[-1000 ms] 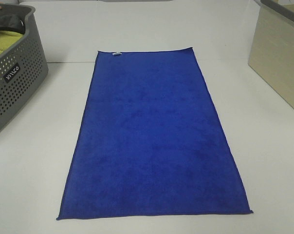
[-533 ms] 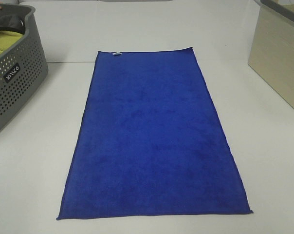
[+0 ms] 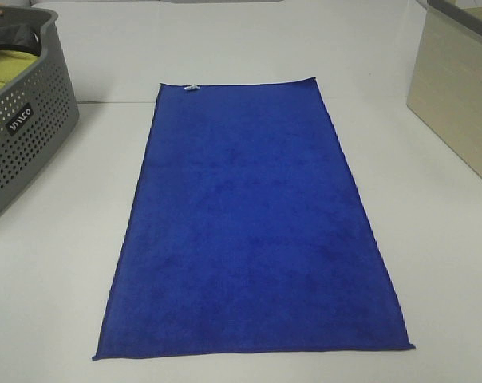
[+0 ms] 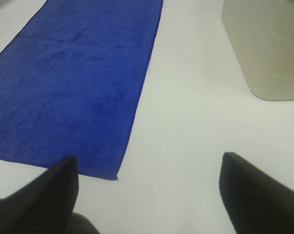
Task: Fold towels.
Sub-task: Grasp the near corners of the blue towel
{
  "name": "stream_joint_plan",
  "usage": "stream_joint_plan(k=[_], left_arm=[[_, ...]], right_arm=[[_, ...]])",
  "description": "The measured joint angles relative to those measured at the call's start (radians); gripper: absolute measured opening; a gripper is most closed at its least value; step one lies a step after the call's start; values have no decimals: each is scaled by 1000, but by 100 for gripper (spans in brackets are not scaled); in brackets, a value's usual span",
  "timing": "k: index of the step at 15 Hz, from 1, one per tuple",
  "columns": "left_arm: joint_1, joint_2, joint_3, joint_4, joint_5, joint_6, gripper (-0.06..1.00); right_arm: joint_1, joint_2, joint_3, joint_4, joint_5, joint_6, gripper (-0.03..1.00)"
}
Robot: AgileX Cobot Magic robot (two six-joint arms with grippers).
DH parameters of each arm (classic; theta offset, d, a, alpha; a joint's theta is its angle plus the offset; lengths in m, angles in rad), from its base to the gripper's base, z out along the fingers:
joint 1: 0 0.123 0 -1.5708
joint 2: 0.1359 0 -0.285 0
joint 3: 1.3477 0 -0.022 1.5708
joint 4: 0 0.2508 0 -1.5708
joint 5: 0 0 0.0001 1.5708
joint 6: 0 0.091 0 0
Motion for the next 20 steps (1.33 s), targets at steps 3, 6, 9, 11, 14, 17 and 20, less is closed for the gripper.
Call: stream_joint_plan(k=[3,6,9,11,14,17,20], left_arm=[[0,0,0,0,0,0,62],[0,0,0,-2,0,0,62],[0,0,0,-3,0,0,62],[0,0,0,-10,-5,-1,62],[0,9,-16,-52,-99,-23,62],[0,131,-18,-152,-204,-158,62],[0,335,-16,-298,-256,-187,62]], right_arm=[[0,0,0,0,0,0,75],[0,0,0,0,0,7,75],[0,0,0,0,0,7,75],[0,0,0,0,0,8,75],[0,13,-3,0,-14,29,75],[0,178,-26,0,-95,54,75],[0,436,-84,30,-114,106,75]])
